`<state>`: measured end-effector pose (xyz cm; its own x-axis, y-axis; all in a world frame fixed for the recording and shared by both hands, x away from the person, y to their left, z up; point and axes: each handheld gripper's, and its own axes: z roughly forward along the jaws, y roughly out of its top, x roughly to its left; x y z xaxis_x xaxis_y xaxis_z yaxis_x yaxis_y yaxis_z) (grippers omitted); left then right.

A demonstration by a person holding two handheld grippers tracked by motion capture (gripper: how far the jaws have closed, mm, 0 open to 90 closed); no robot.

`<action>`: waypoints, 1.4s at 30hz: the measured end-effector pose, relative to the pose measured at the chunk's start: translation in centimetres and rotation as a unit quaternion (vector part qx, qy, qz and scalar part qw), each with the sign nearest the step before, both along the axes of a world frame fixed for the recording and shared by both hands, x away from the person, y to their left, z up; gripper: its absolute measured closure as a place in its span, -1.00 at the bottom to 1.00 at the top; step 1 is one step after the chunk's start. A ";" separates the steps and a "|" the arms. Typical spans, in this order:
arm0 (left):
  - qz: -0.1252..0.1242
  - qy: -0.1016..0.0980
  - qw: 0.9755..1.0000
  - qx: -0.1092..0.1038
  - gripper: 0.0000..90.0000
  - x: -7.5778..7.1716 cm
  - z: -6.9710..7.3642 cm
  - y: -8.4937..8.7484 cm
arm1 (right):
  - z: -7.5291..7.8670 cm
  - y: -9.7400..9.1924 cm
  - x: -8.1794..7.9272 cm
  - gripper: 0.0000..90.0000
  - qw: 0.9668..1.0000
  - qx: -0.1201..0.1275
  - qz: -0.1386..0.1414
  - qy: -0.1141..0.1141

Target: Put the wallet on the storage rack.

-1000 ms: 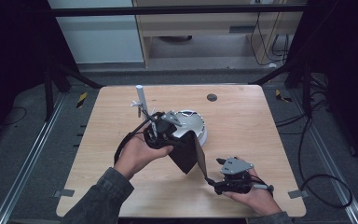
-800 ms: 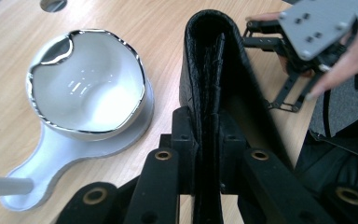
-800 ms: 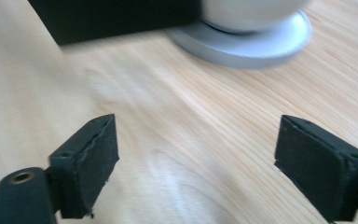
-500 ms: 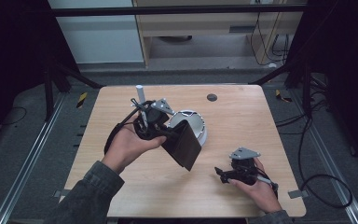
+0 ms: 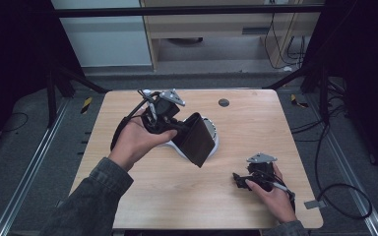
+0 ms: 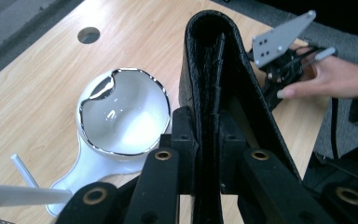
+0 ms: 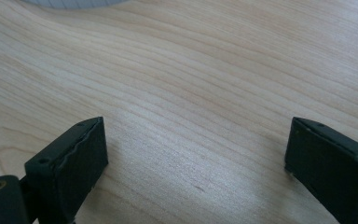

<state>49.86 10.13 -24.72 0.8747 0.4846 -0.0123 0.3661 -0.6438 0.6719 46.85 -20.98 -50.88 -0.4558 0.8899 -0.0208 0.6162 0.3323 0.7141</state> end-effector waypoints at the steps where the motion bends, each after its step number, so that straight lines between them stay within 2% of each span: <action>1: 0.004 0.000 1.000 -0.003 0.80 0.1 0.1 0.1 | -0.1 0.0 0.1 -0.89 1.000 0.000 0.001 0.001; 7: 0.025 -0.004 0.999 -0.020 0.80 1.1 1.0 0.6 | -0.2 0.0 0.0 -0.92 1.000 0.010 -0.002 0.000; 14: 0.052 -0.013 0.998 -0.022 0.80 2.2 1.8 0.9 | -0.4 0.1 -0.1 -0.93 1.000 0.012 -0.007 -0.005; 17: 0.062 -0.016 0.998 -0.026 0.80 2.7 1.7 1.0 | -0.4 0.1 -0.1 -0.93 1.000 0.009 -0.007 -0.005; 20: 0.065 -0.014 0.997 -0.028 0.80 3.2 1.3 0.9 | -0.4 0.1 -0.1 -0.93 1.000 0.010 -0.008 -0.004; 27: 0.075 -0.015 0.997 -0.007 0.80 4.6 -0.3 0.0 | -0.4 0.1 -0.1 -0.93 1.000 0.009 -0.008 -0.005; 31: 0.082 -0.008 0.997 0.003 0.80 5.3 -1.6 -0.1 | -0.4 0.1 -0.1 -0.93 1.000 0.009 -0.009 -0.005; 40: 0.088 0.006 0.996 -0.005 0.80 6.4 -3.4 -0.5 | -0.4 0.1 -0.2 -0.93 1.000 0.010 -0.010 -0.005; 42: 0.087 0.009 0.996 -0.002 0.80 6.7 -3.8 -0.8 | -0.4 0.1 -0.2 -0.93 1.000 0.010 -0.010 -0.005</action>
<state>56.53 9.37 -28.57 0.7775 0.6282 -0.0297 0.4841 -0.5678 0.6658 46.70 -20.84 -51.24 -0.4380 0.8989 -0.0073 0.6154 0.3058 0.7265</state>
